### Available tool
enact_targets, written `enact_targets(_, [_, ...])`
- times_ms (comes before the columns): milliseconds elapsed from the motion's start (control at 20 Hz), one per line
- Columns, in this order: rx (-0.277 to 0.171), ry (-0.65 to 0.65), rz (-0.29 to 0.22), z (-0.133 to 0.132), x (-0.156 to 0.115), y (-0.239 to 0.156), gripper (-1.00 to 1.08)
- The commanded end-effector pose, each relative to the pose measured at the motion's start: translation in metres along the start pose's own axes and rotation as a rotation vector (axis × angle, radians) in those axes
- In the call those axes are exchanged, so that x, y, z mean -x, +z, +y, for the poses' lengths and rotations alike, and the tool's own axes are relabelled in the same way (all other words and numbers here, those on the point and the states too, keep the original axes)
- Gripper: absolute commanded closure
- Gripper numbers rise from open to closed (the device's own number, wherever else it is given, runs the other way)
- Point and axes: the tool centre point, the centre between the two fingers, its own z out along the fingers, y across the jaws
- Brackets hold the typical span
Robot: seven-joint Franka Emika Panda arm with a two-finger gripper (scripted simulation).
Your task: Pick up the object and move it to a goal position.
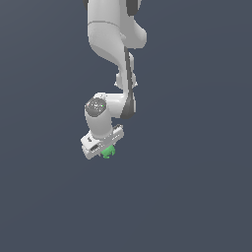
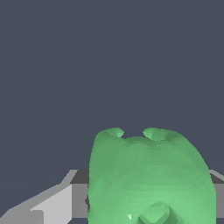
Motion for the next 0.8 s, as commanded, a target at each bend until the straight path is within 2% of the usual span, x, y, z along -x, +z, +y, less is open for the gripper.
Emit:
enact_targets(0, [0.0,0.0,0.0,0.0,0.0,0.0,1.08])
enact_targets(350, [0.0,0.0,0.0,0.01,-0.002,-0.008,1.08])
enact_targets(750, [0.0,0.0,0.0,0.043,-0.009,-0.031,1.08])
